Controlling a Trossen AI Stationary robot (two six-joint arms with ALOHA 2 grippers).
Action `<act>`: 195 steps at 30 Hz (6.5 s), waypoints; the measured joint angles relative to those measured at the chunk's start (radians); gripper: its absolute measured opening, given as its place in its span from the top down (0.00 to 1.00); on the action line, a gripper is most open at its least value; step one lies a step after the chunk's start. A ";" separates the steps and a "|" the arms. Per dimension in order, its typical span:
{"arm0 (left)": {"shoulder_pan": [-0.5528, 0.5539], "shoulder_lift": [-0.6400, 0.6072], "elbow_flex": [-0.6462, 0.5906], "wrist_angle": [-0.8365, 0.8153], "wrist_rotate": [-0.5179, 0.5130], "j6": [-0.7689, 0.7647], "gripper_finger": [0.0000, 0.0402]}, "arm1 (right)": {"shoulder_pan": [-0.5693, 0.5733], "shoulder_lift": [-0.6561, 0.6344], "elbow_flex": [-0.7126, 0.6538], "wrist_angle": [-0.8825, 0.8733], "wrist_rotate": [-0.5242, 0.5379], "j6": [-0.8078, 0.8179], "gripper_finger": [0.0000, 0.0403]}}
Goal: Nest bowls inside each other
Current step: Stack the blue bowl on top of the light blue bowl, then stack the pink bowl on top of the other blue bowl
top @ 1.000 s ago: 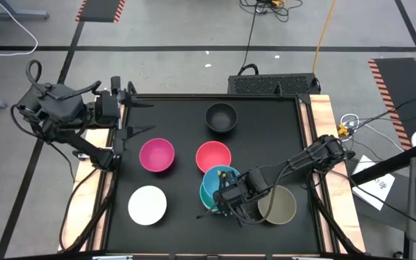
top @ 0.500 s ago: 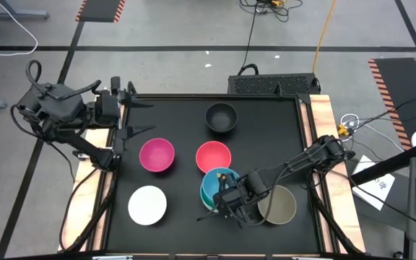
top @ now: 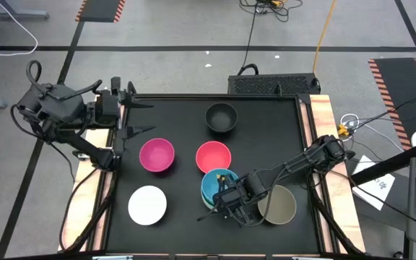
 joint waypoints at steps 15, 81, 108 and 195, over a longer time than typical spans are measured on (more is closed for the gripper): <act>-0.030 0.000 0.000 -0.010 0.004 -0.014 0.36 | 0.002 0.000 -0.001 0.038 -0.050 0.023 0.82; -0.113 0.000 -0.027 -0.070 -0.082 -0.091 0.36 | 0.007 -0.127 0.001 0.139 0.067 0.141 0.65; -0.121 -0.013 -0.027 -0.135 -0.152 -0.115 0.36 | -0.036 -0.468 -0.081 0.162 0.333 -0.048 1.00; 0.303 -0.509 -1.088 0.188 0.128 -0.213 0.36 | -0.514 -1.173 -0.997 0.897 -0.127 -0.112 0.71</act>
